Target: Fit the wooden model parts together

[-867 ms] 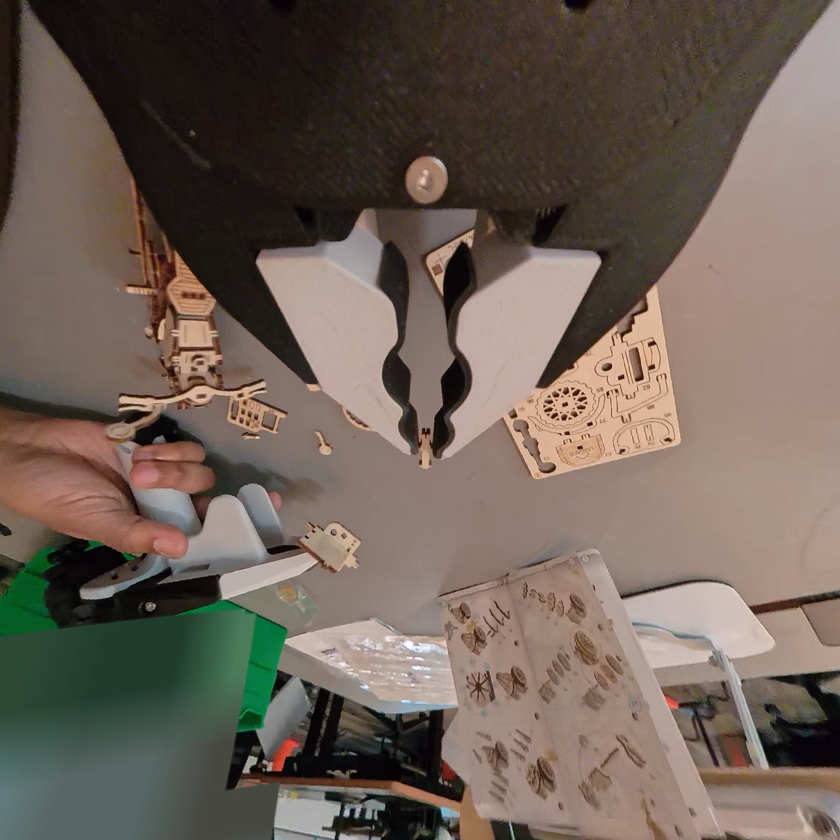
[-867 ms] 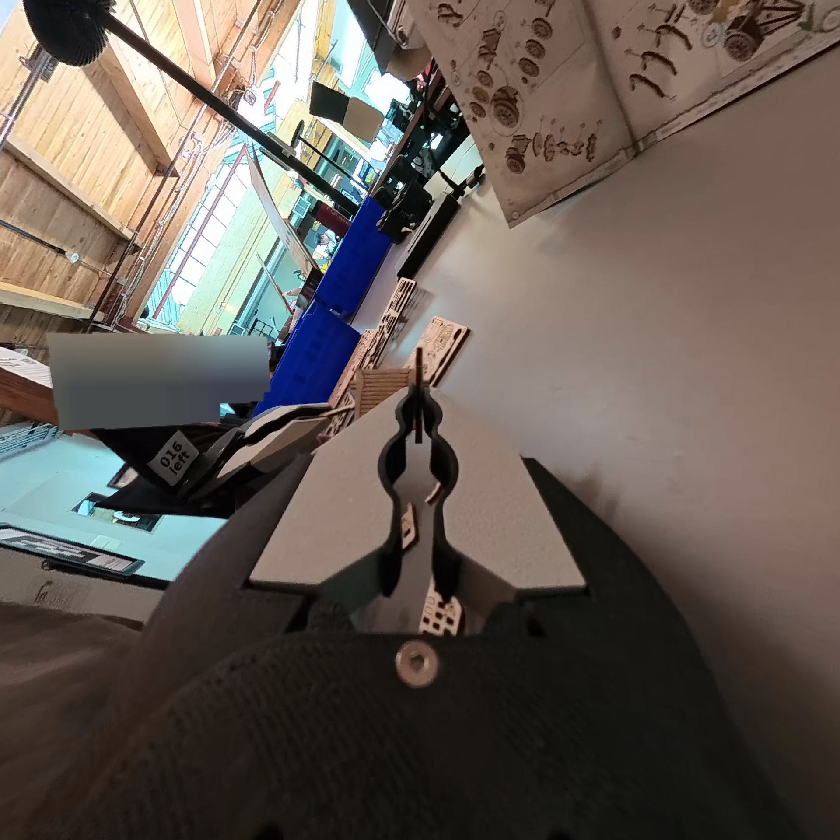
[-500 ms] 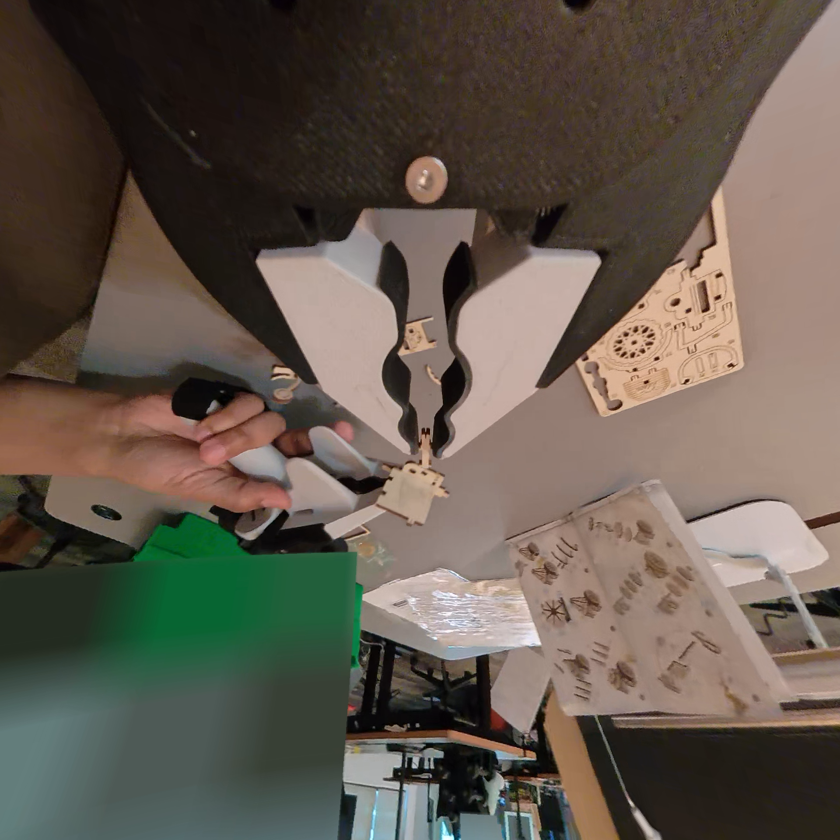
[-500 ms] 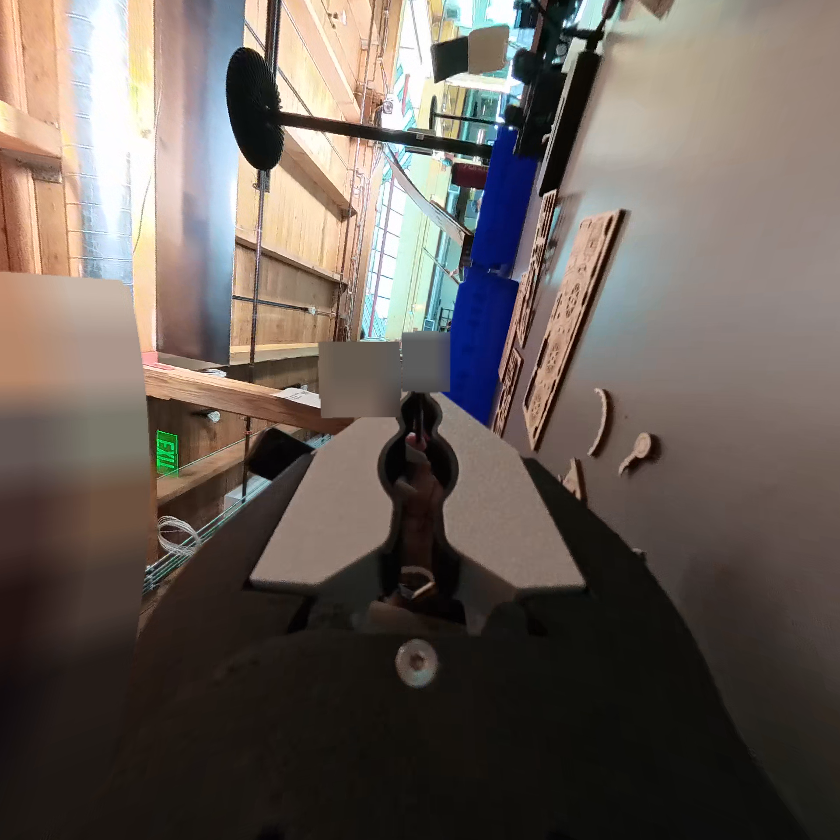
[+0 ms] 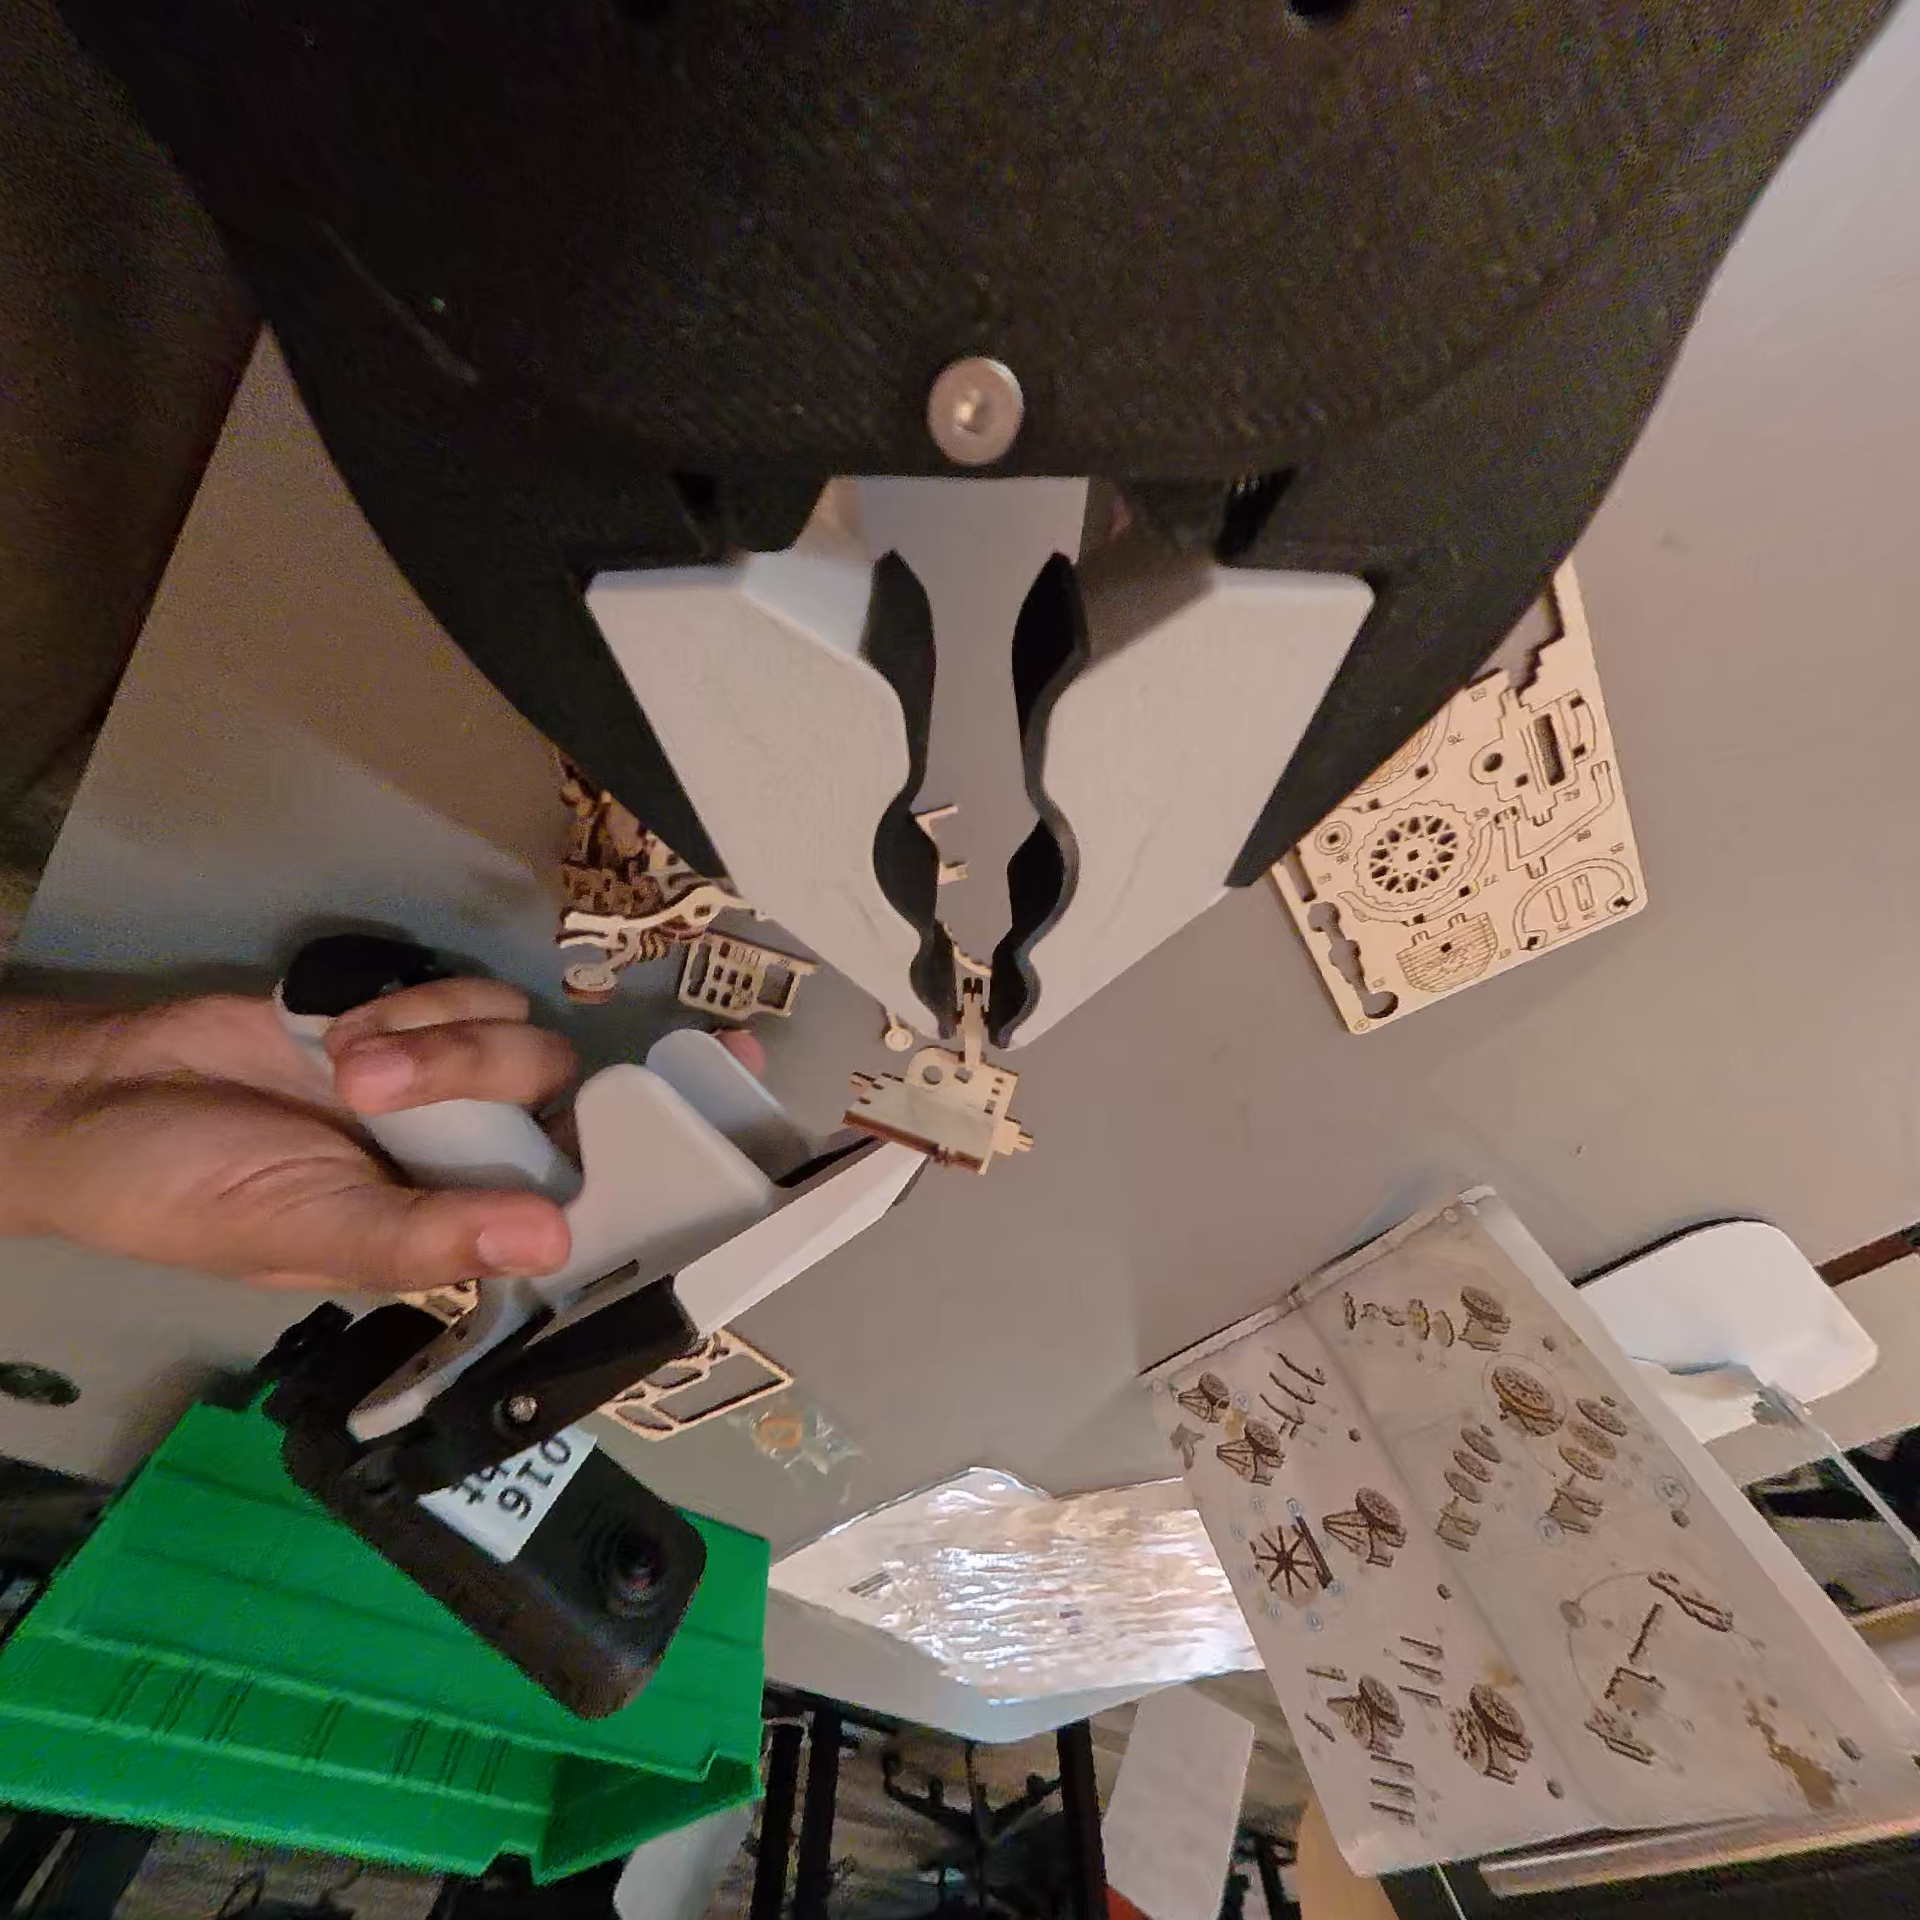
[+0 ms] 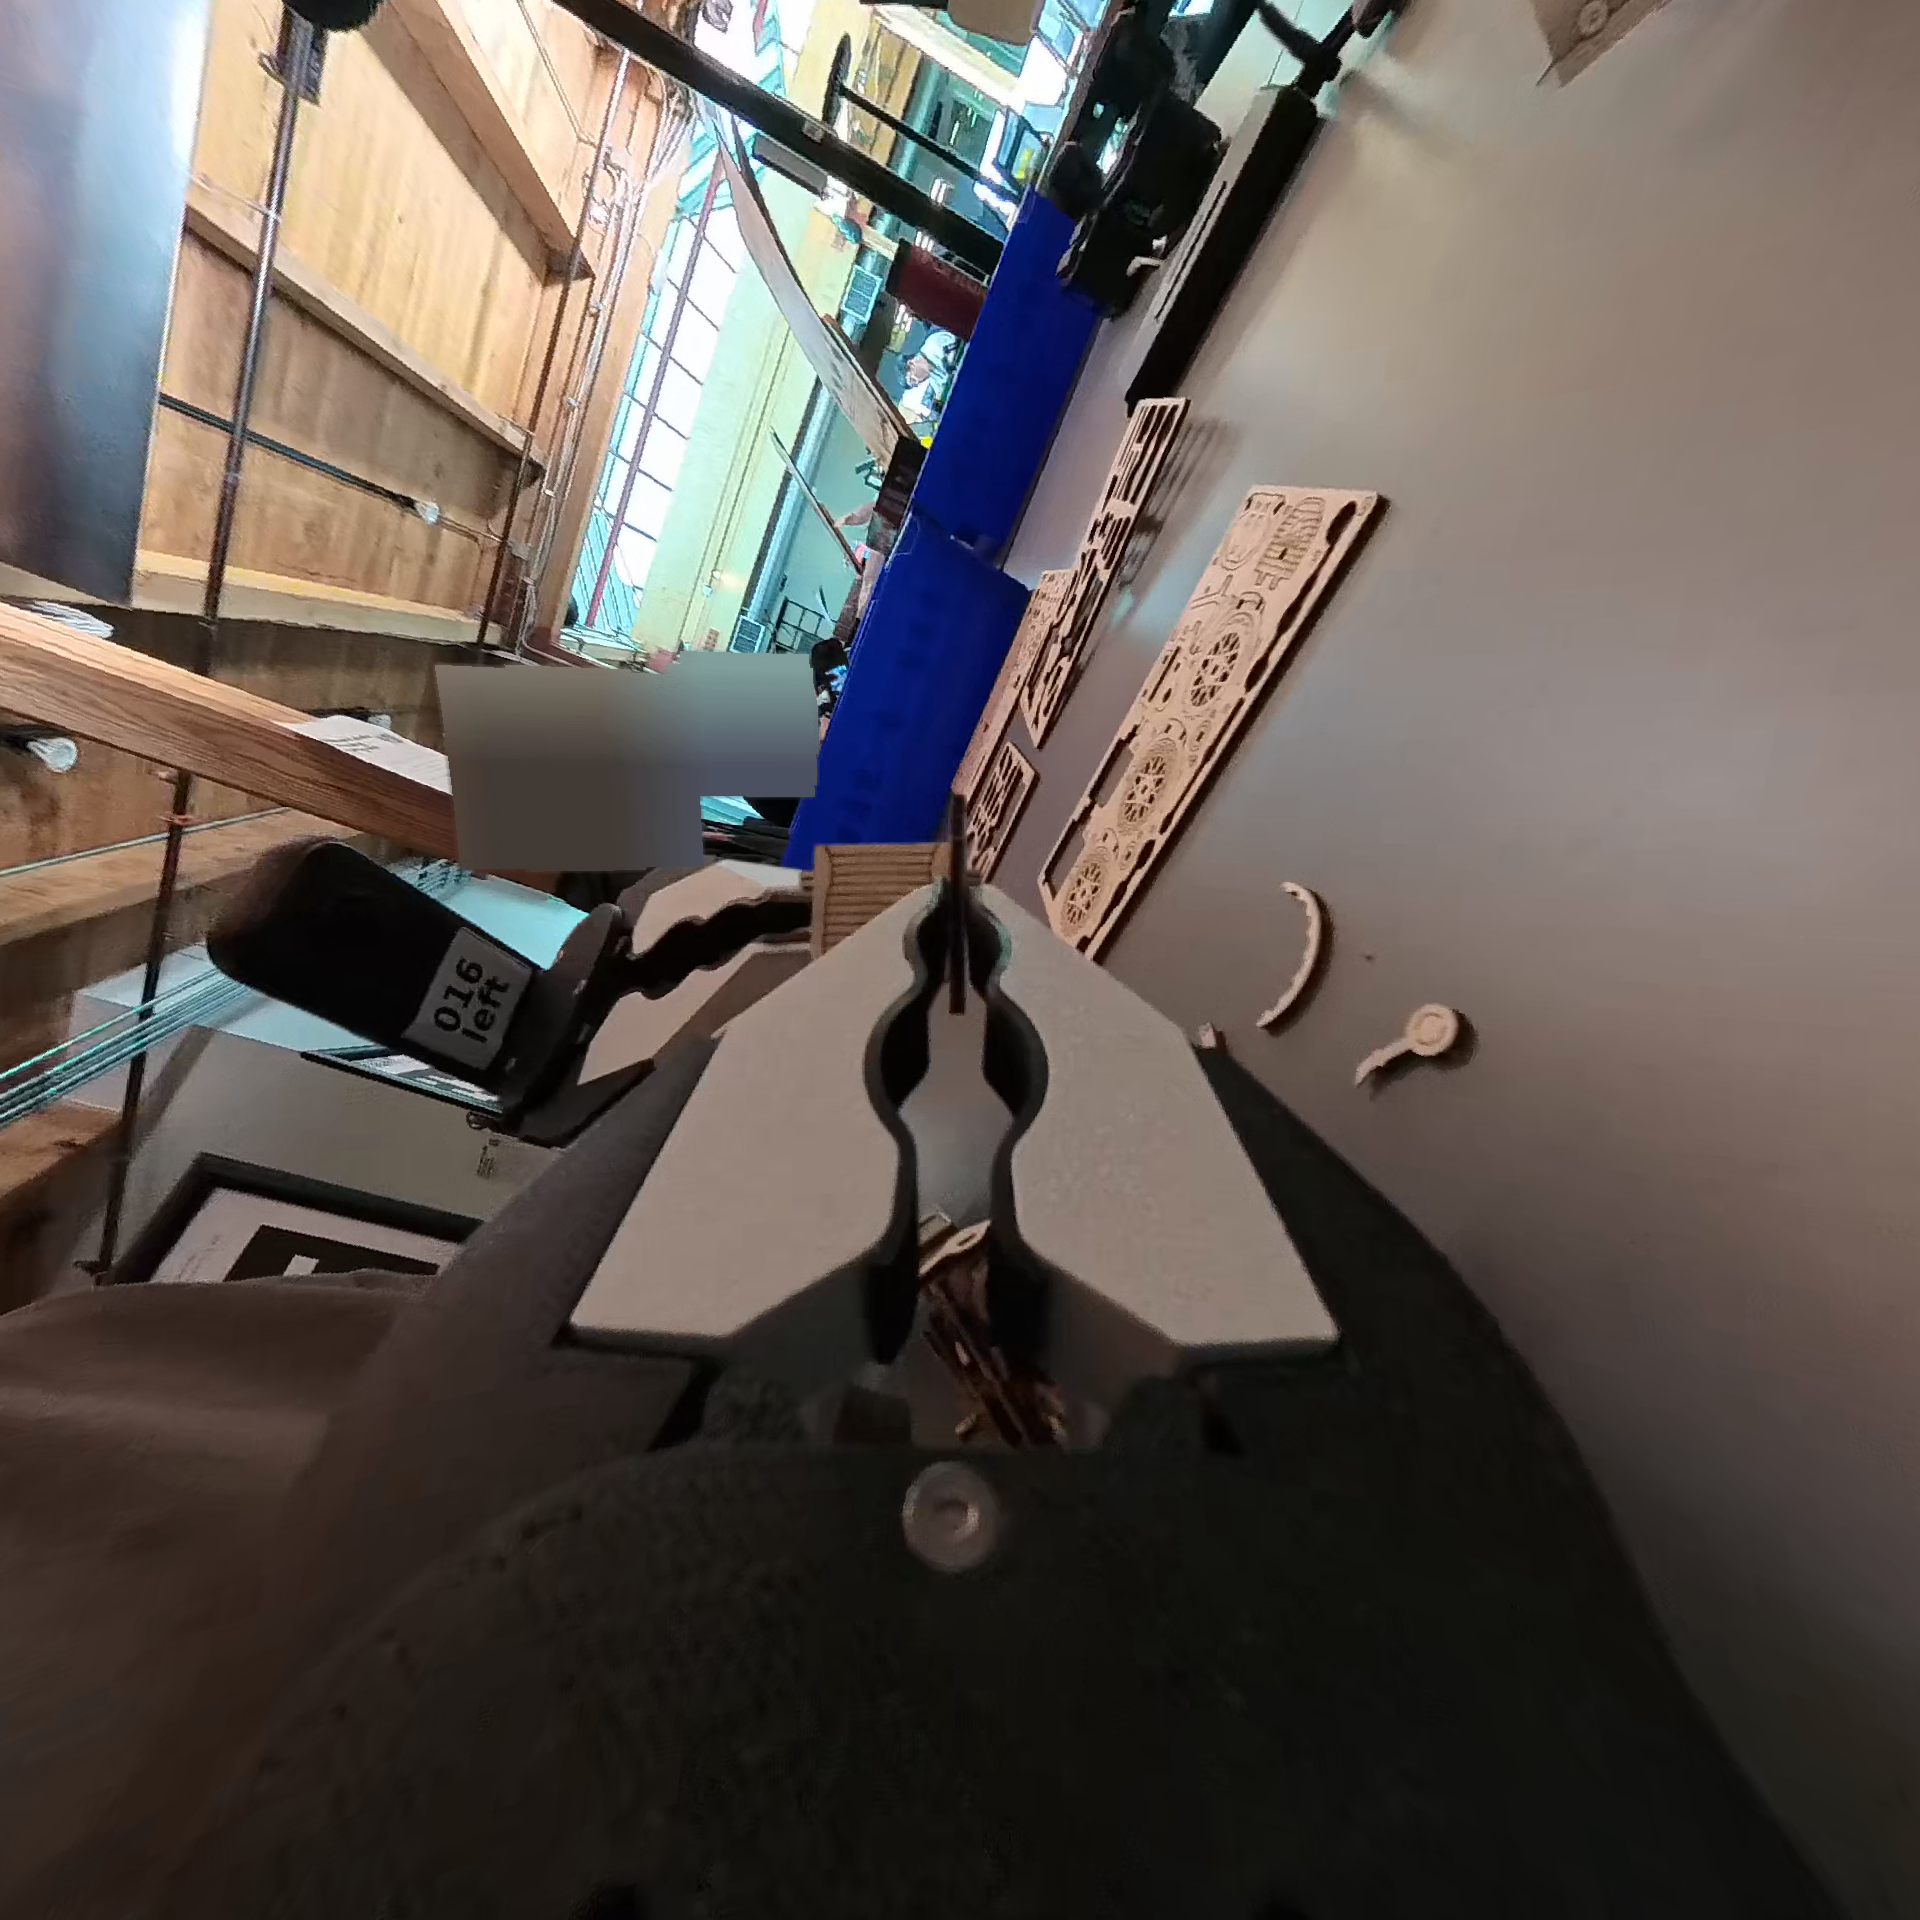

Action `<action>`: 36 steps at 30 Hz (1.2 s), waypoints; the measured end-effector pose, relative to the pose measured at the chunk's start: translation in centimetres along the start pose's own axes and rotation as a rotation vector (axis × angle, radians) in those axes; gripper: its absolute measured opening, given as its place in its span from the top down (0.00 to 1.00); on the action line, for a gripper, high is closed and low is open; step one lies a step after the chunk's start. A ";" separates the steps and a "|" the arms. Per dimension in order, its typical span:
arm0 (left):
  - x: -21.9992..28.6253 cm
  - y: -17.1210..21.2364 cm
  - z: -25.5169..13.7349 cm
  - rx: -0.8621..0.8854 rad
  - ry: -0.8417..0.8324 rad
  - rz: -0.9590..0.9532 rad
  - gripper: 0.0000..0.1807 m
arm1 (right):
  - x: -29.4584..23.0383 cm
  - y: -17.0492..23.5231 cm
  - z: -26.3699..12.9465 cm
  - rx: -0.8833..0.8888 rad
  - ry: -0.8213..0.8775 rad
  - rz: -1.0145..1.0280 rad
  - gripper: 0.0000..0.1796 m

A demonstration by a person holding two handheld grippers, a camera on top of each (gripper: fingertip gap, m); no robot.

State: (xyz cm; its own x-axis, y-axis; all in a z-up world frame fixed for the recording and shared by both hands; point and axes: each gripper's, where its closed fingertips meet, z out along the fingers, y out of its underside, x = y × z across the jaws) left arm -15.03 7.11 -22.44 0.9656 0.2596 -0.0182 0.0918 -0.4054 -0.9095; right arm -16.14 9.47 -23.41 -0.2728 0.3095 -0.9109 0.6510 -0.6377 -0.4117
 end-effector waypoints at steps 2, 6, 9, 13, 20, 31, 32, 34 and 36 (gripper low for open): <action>0.0 0.2 0.1 -0.014 -0.008 0.026 0.98 | 0.1 0.1 0.1 -0.004 0.012 -0.001 0.99; 0.1 0.4 0.2 -0.036 -0.031 0.086 0.98 | 0.4 0.4 0.2 -0.014 0.031 -0.001 0.99; 0.2 0.7 0.3 -0.056 -0.059 0.157 0.98 | 0.6 0.6 0.3 -0.024 0.063 -0.032 0.99; 0.3 0.8 0.3 -0.062 -0.091 0.249 0.98 | 0.7 0.7 0.3 -0.033 0.085 -0.070 0.99; 0.3 0.9 0.3 -0.058 -0.085 0.259 0.98 | 0.6 1.0 0.4 -0.050 0.087 -0.084 0.99; 0.5 1.2 0.3 -0.064 -0.015 0.172 0.98 | 0.8 1.0 0.5 -0.053 0.090 -0.084 0.99; 0.5 1.2 0.3 -0.068 -0.013 0.168 0.98 | 0.8 1.0 0.5 -0.054 0.093 -0.085 0.99; 0.4 1.3 0.3 -0.075 -0.010 0.166 0.98 | 0.8 1.1 0.5 -0.057 0.096 -0.089 0.99; 0.4 1.3 0.3 -0.078 -0.007 0.163 0.98 | 0.8 1.1 0.5 -0.060 0.098 -0.094 0.99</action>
State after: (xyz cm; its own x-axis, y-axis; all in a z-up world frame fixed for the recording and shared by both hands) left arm -14.55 6.93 -23.77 0.9674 0.1912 -0.1660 -0.0469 -0.5089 -0.8595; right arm -16.01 8.65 -24.66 -0.2657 0.4353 -0.8602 0.6677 -0.5606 -0.4899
